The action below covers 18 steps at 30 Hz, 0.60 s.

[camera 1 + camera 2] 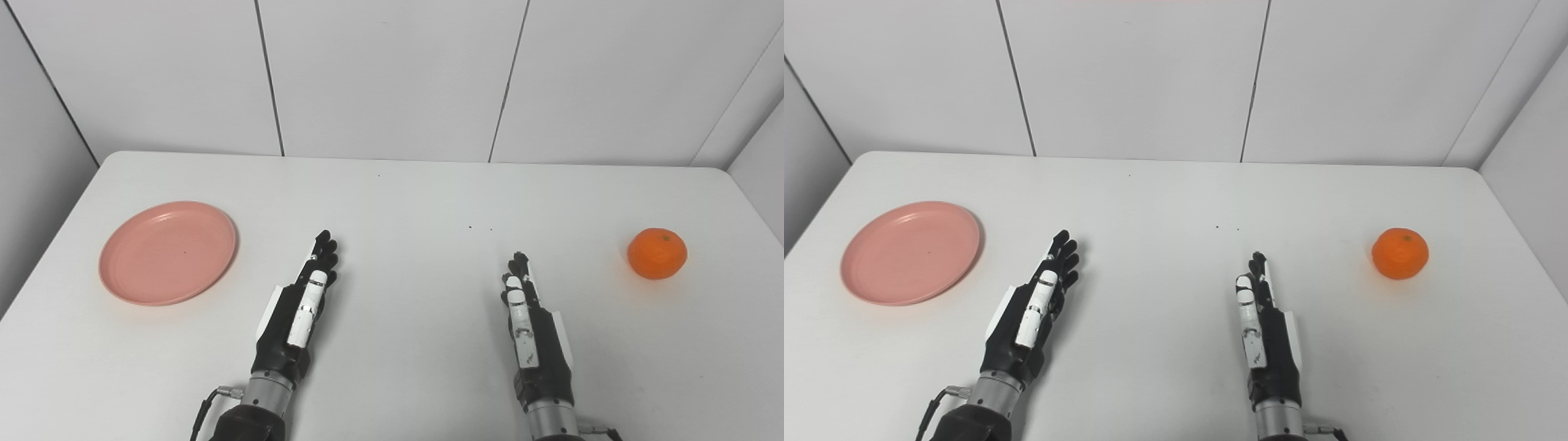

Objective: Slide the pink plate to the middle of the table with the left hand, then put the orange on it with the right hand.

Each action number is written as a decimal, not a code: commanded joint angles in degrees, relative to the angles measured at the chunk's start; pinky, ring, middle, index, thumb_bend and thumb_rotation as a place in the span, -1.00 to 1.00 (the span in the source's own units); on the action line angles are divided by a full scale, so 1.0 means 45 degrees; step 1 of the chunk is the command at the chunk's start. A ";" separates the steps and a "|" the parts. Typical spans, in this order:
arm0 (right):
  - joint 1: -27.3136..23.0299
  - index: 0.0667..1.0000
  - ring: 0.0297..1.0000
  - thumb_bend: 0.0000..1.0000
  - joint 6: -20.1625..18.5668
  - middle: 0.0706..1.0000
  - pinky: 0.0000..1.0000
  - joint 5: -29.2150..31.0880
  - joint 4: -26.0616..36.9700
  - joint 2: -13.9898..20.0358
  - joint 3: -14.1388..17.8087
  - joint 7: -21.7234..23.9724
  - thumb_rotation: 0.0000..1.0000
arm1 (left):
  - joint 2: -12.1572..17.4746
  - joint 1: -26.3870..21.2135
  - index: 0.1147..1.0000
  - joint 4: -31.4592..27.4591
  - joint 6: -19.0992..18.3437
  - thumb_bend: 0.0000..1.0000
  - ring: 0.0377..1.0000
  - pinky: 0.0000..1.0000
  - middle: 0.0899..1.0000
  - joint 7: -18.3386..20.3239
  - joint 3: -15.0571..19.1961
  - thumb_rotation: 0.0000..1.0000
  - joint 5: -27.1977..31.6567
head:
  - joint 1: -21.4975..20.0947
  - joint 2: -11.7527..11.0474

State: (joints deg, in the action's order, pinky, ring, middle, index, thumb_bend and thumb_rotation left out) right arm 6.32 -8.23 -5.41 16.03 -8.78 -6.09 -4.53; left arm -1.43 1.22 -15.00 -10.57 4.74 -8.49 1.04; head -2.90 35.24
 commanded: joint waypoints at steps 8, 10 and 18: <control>-0.0156 1.00 0.97 -0.46 0.0623 0.99 0.98 0.0040 0.0276 -0.0055 -0.0036 -0.0005 1.00 | -0.0201 -0.0197 1.00 -0.0314 0.0252 -0.18 1.00 1.00 1.00 0.0070 -0.0037 1.00 0.0179 | 0.0033 -0.0017; -0.0150 1.00 0.96 -0.46 0.0628 0.99 0.98 0.0003 0.0281 -0.0057 -0.0047 -0.0019 1.00 | -0.0193 -0.0201 1.00 -0.0283 0.0299 -0.18 1.00 1.00 1.00 0.0080 -0.0033 1.00 0.0171 | 0.0029 -0.0023; -0.0155 1.00 0.97 -0.45 0.0761 1.00 0.98 0.0079 0.0226 -0.0035 -0.0038 0.0025 1.00 | -0.0221 -0.0170 1.00 -0.0357 0.0181 -0.17 1.00 1.00 1.00 0.0080 -0.0030 1.00 0.0153 | 0.0035 -0.0007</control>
State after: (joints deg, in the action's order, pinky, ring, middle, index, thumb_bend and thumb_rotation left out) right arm 6.32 -8.22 -5.38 16.03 -8.76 -6.09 -4.53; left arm -1.80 1.22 -15.00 -10.57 4.76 -8.49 1.04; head -2.81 35.24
